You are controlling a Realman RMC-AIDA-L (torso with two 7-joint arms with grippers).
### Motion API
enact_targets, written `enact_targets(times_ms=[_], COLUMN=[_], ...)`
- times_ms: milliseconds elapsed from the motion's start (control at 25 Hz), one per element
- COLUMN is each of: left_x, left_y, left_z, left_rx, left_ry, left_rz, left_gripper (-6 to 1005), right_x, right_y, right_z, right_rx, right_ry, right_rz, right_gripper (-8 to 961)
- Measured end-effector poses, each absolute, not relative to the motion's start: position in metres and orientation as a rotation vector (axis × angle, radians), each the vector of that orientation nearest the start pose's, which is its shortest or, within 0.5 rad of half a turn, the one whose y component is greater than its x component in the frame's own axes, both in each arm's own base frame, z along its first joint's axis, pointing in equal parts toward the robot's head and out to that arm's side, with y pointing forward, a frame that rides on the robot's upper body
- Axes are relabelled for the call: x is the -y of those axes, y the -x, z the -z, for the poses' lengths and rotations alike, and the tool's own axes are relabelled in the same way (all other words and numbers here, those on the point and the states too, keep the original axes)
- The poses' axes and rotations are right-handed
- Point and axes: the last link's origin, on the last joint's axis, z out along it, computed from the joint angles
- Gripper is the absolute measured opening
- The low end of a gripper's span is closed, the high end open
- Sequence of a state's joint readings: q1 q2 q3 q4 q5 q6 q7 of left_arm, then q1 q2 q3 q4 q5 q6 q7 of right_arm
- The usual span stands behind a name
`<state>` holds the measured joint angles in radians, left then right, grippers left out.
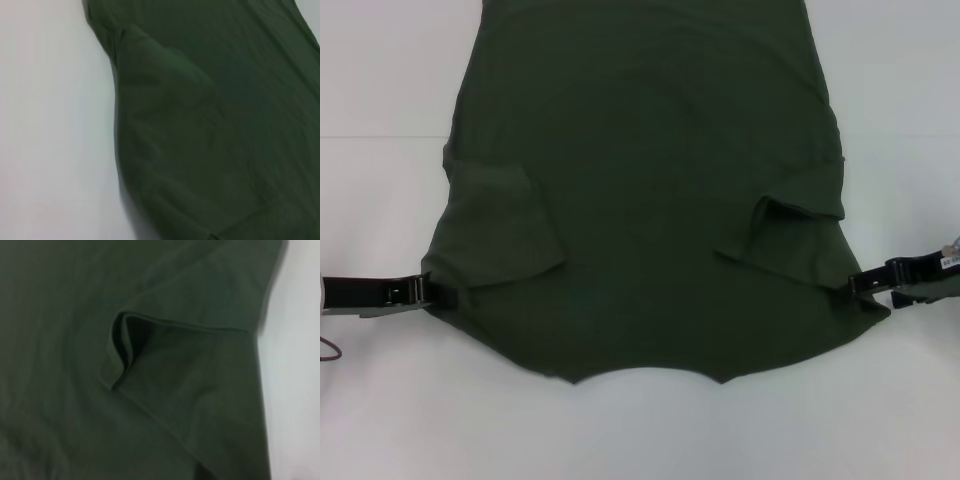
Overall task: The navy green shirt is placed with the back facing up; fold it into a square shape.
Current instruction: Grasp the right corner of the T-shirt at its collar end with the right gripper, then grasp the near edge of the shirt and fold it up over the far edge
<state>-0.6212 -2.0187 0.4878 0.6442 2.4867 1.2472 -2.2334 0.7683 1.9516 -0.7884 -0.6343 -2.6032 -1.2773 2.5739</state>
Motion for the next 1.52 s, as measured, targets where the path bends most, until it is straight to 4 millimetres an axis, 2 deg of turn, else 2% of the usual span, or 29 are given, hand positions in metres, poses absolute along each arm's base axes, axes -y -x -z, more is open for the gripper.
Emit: enact_targets(times_ms=[760,1240,1360,1520], left_x=[-0.365,-0.363,-0.362,-0.361], left_y=[0.332,0.333,0.332,0.333], left_z=[-0.031,-0.029,-0.029,-0.029], left_rx=[1.671,1.679,1.681,1.685], left_ry=[2.083,2.081,2.084,2.084], left_rz=[0.31,0.324,0.324,0.325], left_gripper=[45,45,45,45], right_x=[-0.4,-0.398,-0.397,-0.398], right_y=[-0.272,-0.276,-0.276,-0.276], right_z=[-0.002,-0.005,-0.004,-0.004], right_rx=[-1.665,-1.701,-1.698,-1.696], right_ry=[2.204,2.175,2.177,2.174], right_rz=[0.132,0.148,0.148,0.145], right_gripper=[908,868,654,457])
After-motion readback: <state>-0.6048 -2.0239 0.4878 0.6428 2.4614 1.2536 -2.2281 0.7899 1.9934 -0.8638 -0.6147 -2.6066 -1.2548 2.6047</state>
